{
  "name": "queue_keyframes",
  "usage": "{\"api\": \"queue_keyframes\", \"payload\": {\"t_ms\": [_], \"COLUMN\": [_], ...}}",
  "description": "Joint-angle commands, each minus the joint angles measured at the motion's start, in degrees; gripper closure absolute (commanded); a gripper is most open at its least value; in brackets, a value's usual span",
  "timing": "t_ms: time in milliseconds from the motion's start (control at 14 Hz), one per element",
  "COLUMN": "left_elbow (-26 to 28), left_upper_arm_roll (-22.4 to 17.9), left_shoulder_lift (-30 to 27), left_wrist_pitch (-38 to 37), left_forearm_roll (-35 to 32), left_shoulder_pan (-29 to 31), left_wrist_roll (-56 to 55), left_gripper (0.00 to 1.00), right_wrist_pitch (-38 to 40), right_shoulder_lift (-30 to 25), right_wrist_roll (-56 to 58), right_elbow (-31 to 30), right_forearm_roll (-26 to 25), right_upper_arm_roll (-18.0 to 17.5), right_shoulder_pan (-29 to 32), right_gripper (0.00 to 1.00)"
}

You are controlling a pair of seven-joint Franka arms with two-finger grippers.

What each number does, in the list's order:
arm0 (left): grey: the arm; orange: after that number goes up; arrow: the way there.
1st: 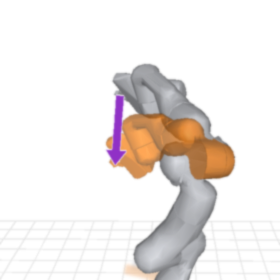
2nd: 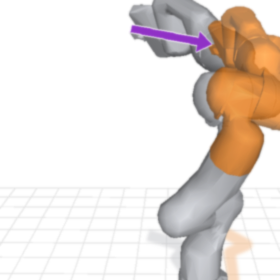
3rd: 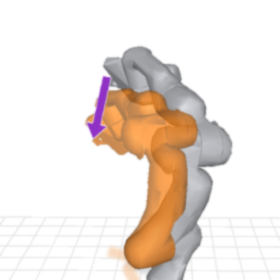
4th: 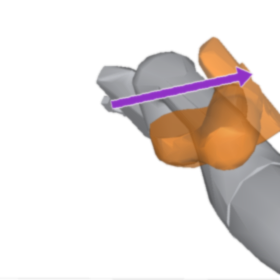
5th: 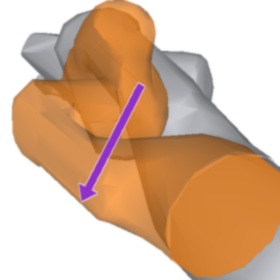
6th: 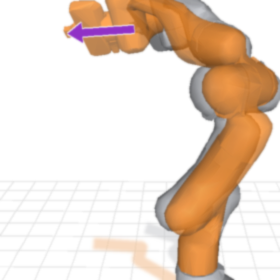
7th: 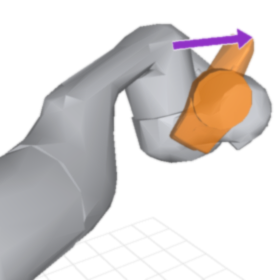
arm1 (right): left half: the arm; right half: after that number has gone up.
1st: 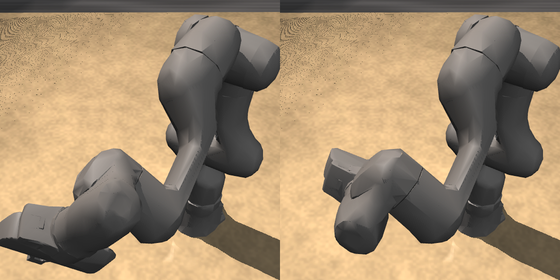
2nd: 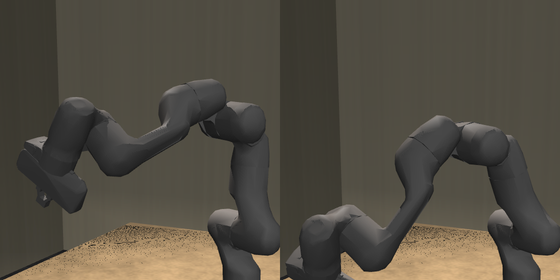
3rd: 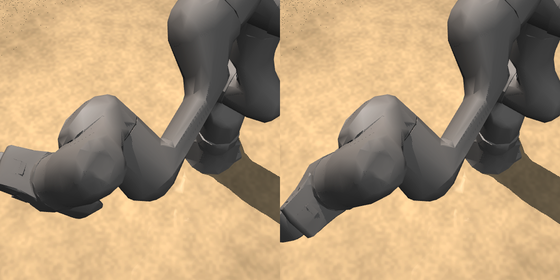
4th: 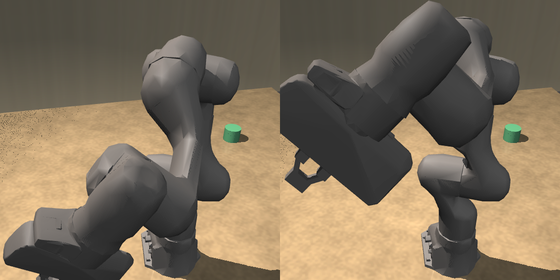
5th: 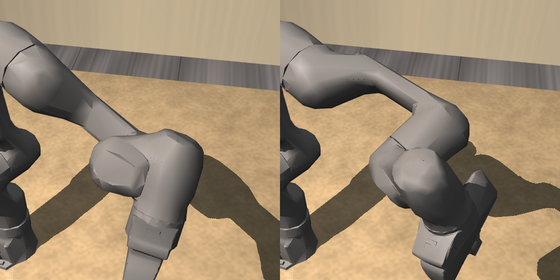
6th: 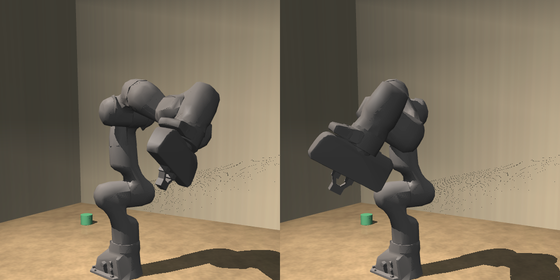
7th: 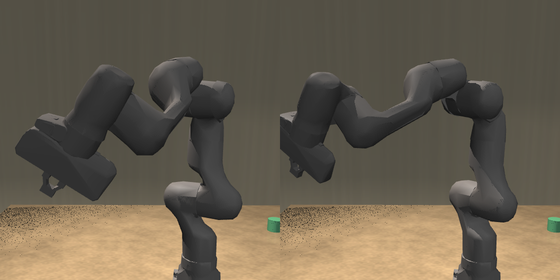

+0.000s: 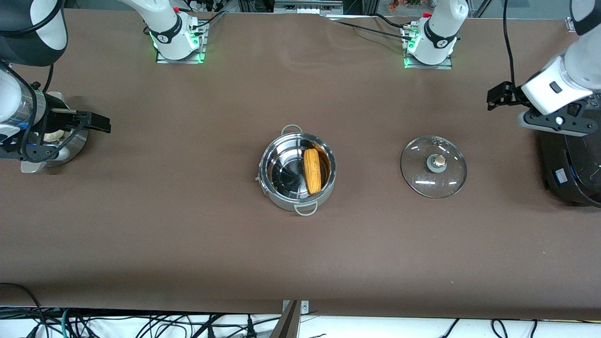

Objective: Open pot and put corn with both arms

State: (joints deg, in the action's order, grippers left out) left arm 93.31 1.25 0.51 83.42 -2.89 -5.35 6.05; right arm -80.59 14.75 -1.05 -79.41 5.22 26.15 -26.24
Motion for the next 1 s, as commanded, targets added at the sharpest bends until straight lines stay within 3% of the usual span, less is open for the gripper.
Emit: {"api": "queue_keyframes", "payload": {"t_ms": [0, 143, 357, 429, 929], "left_elbow": [-0.3, -0.4, -0.4, -0.4, -0.6], "left_upper_arm_roll": [1.0, 0.0, -1.3, -1.4, -2.1], "left_shoulder_lift": [-0.4, -0.5, -1.0, -1.0, -1.1], "left_wrist_pitch": [2.8, 7.7, 7.0, 7.1, 3.6], "left_forearm_roll": [-0.6, -1.2, -0.7, -0.2, 3.6], "left_shoulder_pan": [2.5, 2.9, 2.9, 2.9, 3.0], "left_wrist_roll": [0.8, 0.7, 0.7, 0.7, -1.3], "left_gripper": [0.00, 0.00, 0.00, 0.00, 0.00], "right_wrist_pitch": [-1.1, -1.9, -10.3, -10.7, -10.6], "right_shoulder_lift": [-3.0, -7.4, -17.3, -18.6, -18.3], "right_wrist_roll": [1.0, 1.1, 0.7, 0.6, 0.5], "right_elbow": [-2.1, -5.8, -18.5, -20.6, -20.3], "right_forearm_roll": [0.8, -1.2, -6.3, -6.1, -5.8], "right_upper_arm_roll": [-7.1, -14.9, -26.2, -27.0, -26.8], "right_shoulder_pan": [6.8, 14.5, 23.3, 24.0, 23.7], "right_gripper": [0.00, 0.00, 0.00, 0.00, 0.00]}}
